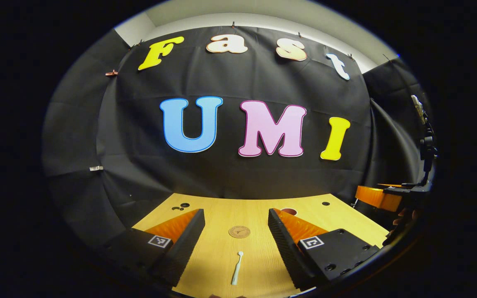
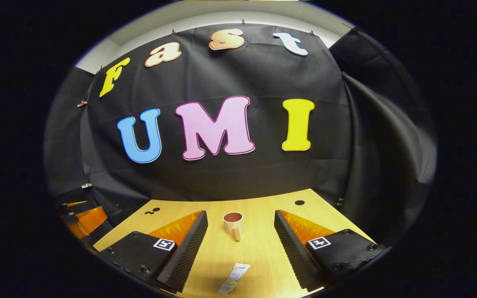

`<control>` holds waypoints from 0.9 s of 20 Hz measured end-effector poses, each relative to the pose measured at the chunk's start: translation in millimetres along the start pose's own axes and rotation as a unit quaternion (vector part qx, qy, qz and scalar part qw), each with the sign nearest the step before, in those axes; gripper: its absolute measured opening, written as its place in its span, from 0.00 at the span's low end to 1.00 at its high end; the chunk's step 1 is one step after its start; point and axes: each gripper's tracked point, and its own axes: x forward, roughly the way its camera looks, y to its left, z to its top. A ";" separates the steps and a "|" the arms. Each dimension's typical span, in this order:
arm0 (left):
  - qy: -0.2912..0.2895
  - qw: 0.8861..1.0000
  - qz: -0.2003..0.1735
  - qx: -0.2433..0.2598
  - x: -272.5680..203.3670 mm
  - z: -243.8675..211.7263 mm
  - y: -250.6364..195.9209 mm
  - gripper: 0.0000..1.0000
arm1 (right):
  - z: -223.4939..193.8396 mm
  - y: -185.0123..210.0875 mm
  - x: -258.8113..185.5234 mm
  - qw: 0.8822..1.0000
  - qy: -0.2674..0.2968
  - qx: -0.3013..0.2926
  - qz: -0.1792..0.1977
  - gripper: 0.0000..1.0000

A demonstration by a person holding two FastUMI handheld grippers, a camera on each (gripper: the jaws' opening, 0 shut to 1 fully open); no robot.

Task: Put the toothbrush and toothpaste on the desktop into the cup, then pick up the cup and place it on the coaster on the desktop.

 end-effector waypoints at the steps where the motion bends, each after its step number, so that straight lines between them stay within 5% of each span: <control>1: 0.002 1.000 0.002 -0.001 0.3 -1.3 0.9 0.97 | -0.2 0.1 1.1 1.000 0.001 0.000 0.001 0.99; 10: 0.012 0.999 0.029 0.008 -0.7 -11.1 11.9 0.97 | -25.3 12.1 14.6 0.999 0.047 0.011 0.016 0.98; 18: 0.035 0.997 0.063 -0.002 -6.0 -29.2 28.7 0.97 | -115.0 24.0 40.9 0.984 0.176 -0.002 0.028 0.98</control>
